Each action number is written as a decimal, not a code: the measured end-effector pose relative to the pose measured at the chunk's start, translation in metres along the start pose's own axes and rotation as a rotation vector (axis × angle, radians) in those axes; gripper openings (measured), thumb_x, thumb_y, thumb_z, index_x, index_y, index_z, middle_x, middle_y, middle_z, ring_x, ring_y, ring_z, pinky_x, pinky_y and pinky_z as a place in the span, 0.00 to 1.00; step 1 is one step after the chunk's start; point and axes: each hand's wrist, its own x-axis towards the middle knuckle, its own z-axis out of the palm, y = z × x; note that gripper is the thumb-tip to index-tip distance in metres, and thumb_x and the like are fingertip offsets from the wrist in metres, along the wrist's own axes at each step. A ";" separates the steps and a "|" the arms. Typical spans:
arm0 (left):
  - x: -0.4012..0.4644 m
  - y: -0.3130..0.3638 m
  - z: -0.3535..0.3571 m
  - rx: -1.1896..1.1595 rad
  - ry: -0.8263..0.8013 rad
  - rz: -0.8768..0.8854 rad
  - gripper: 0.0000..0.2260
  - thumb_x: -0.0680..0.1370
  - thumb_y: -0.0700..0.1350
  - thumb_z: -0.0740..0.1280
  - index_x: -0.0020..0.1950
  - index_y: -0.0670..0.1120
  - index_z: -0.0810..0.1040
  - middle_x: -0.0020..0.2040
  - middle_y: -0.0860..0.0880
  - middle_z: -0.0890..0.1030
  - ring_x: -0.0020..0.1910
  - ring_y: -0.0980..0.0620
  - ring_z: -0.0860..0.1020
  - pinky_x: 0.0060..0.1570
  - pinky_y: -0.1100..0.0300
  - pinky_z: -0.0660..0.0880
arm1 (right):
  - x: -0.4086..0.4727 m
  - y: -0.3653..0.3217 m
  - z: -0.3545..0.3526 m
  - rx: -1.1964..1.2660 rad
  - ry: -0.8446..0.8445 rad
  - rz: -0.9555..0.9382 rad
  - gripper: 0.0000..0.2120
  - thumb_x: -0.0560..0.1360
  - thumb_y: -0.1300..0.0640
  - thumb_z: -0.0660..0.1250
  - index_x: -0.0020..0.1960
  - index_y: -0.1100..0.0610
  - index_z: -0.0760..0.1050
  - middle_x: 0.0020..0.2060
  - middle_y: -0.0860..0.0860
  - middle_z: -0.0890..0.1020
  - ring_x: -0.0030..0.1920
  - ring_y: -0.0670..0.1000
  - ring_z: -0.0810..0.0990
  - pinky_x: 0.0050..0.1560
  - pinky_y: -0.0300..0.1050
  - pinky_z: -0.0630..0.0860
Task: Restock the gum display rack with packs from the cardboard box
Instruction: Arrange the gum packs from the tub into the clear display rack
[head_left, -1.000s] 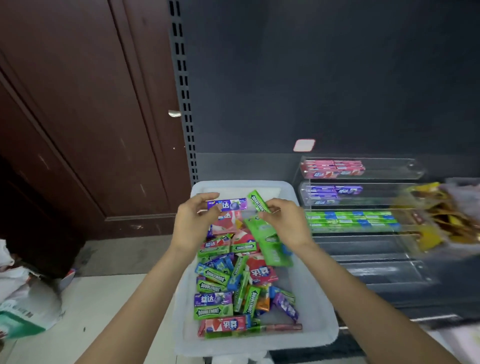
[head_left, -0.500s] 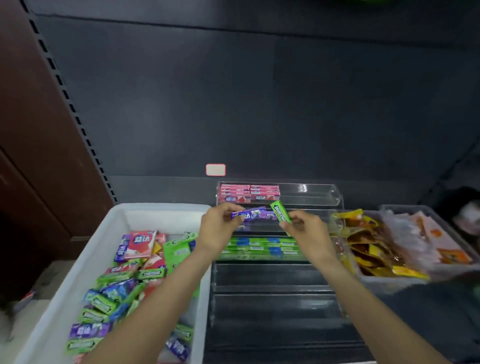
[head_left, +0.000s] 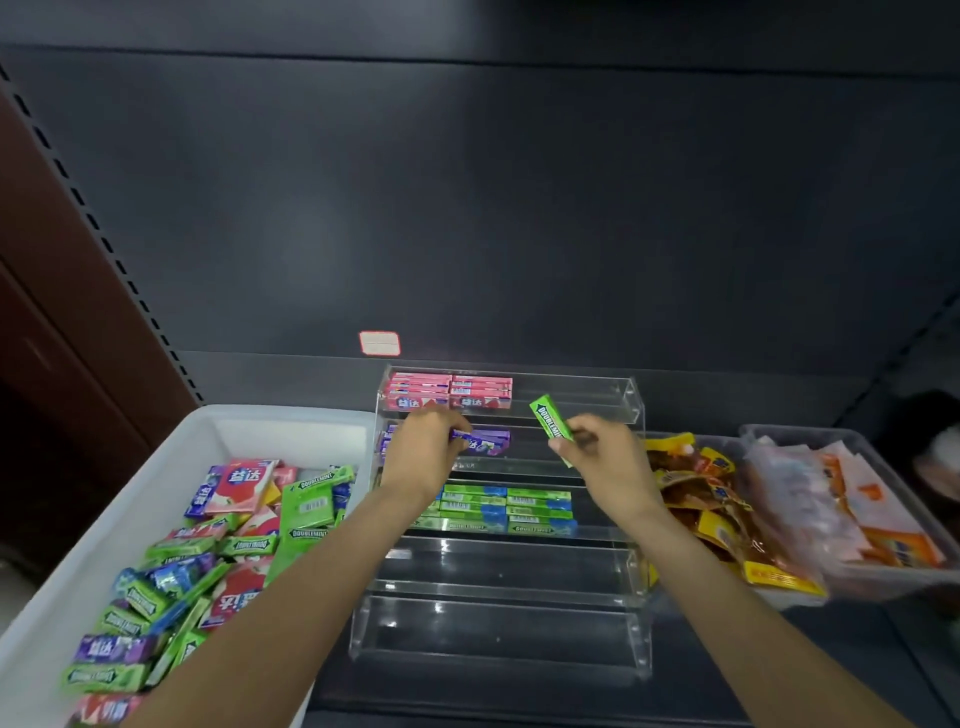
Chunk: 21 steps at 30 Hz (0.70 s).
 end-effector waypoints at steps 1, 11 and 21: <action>0.001 0.000 0.003 0.009 -0.008 -0.007 0.11 0.76 0.40 0.68 0.58 0.46 0.80 0.55 0.47 0.81 0.49 0.50 0.80 0.55 0.57 0.76 | -0.001 0.002 -0.001 0.001 -0.005 -0.003 0.10 0.75 0.54 0.67 0.54 0.57 0.79 0.44 0.50 0.82 0.44 0.47 0.78 0.42 0.39 0.74; 0.009 -0.006 0.009 0.277 0.029 0.071 0.09 0.77 0.43 0.66 0.56 0.49 0.80 0.55 0.49 0.80 0.56 0.49 0.76 0.59 0.55 0.68 | -0.002 0.012 0.006 0.014 -0.032 -0.003 0.09 0.74 0.55 0.69 0.53 0.57 0.79 0.45 0.50 0.83 0.44 0.47 0.79 0.41 0.36 0.71; 0.009 -0.012 0.005 0.184 0.029 0.032 0.08 0.76 0.43 0.68 0.54 0.47 0.80 0.53 0.48 0.81 0.53 0.48 0.77 0.59 0.52 0.71 | -0.006 0.008 0.012 0.003 -0.076 -0.014 0.07 0.74 0.56 0.69 0.51 0.56 0.80 0.43 0.47 0.81 0.43 0.44 0.78 0.39 0.30 0.69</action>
